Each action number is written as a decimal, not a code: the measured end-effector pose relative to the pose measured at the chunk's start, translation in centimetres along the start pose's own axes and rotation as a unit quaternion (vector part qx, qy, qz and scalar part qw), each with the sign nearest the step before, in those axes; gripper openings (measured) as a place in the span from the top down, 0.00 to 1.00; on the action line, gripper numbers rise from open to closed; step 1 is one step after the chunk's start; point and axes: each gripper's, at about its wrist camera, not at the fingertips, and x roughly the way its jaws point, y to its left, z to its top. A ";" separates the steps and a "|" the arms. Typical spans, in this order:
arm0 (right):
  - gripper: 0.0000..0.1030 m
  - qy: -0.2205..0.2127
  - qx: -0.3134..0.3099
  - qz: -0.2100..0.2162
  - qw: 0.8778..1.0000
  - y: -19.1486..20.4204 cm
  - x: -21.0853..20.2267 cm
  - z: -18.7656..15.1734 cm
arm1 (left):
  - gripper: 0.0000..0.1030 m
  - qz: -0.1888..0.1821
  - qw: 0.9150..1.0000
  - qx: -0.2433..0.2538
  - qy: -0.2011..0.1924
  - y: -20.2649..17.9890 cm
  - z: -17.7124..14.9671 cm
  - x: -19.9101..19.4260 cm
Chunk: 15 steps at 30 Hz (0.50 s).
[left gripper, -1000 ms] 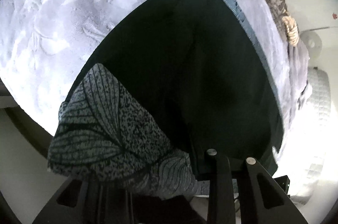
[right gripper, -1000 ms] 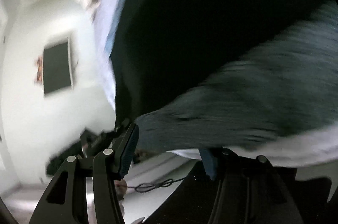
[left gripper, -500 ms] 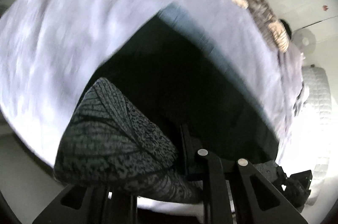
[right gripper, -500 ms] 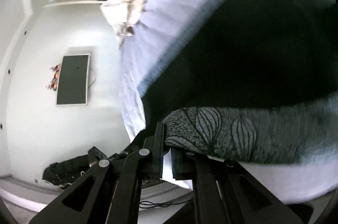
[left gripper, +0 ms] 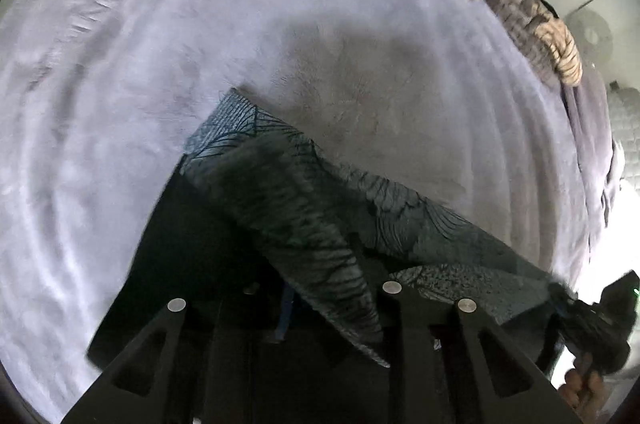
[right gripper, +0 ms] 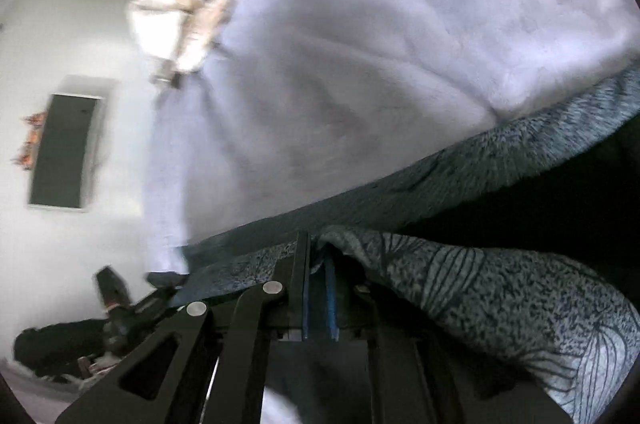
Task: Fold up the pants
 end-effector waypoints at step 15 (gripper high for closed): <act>0.48 0.061 -0.107 0.024 0.992 8.1 1.0 -3.8 | 0.39 0.037 0.996 0.078 -0.022 1.8 -0.8 -6.5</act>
